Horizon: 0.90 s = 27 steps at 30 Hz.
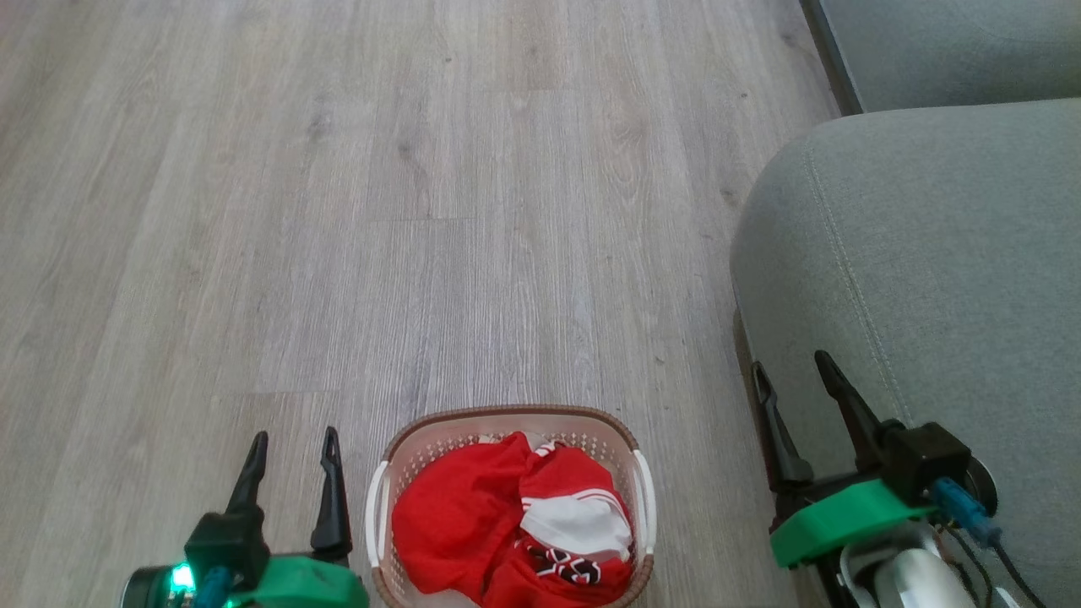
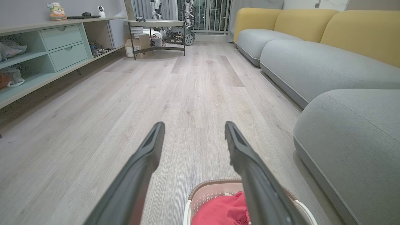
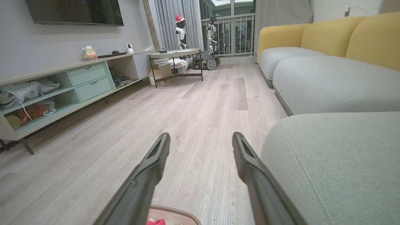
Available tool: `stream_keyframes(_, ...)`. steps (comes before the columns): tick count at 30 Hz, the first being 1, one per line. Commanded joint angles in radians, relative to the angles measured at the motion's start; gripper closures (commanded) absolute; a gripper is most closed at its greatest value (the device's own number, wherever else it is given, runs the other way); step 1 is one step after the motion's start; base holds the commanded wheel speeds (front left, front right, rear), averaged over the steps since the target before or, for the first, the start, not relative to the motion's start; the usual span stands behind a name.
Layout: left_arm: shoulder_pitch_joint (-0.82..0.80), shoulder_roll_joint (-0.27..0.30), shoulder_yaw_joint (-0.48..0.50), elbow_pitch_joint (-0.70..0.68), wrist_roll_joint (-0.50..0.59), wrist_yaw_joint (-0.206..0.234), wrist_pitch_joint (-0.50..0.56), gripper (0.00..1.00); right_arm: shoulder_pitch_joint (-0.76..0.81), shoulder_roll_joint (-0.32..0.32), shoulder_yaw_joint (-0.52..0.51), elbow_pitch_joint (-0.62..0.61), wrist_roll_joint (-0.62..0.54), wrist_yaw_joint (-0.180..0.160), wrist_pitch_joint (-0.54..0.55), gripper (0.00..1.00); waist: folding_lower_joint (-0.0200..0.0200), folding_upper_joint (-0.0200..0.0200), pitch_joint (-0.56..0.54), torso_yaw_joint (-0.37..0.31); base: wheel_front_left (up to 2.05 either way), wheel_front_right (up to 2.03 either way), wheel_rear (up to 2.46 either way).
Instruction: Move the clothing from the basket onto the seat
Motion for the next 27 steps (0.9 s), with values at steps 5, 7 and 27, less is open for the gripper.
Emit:
stream_keyframes(5, -0.025, -0.001, 0.042, -0.034, 0.027, -0.003, -0.021, 0.0, -0.05, -0.01, 0.025, -0.026, -0.024, 0.0, -0.018, 0.0, 0.0, 0.0, 0.0, 0.0, 0.0, 0.0, 0.0)
stream_keyframes(7, -0.025, -0.002, 0.045, -0.031, 0.025, -0.007, -0.021, 0.0, -0.05, -0.01, 0.024, -0.017, -0.02, 0.0, -0.018, 0.0, 0.0, 0.0, 0.001, -0.001, 0.0, 0.0, 0.0)
stream_keyframes(27, -0.027, -0.005, 0.049, -0.021, 0.017, -0.014, -0.021, 0.0, -0.057, -0.01, 0.027, 0.016, -0.008, 0.0, -0.018, 0.0, 0.0, 0.0, 0.006, 0.0, 0.0, 0.0, 0.0)
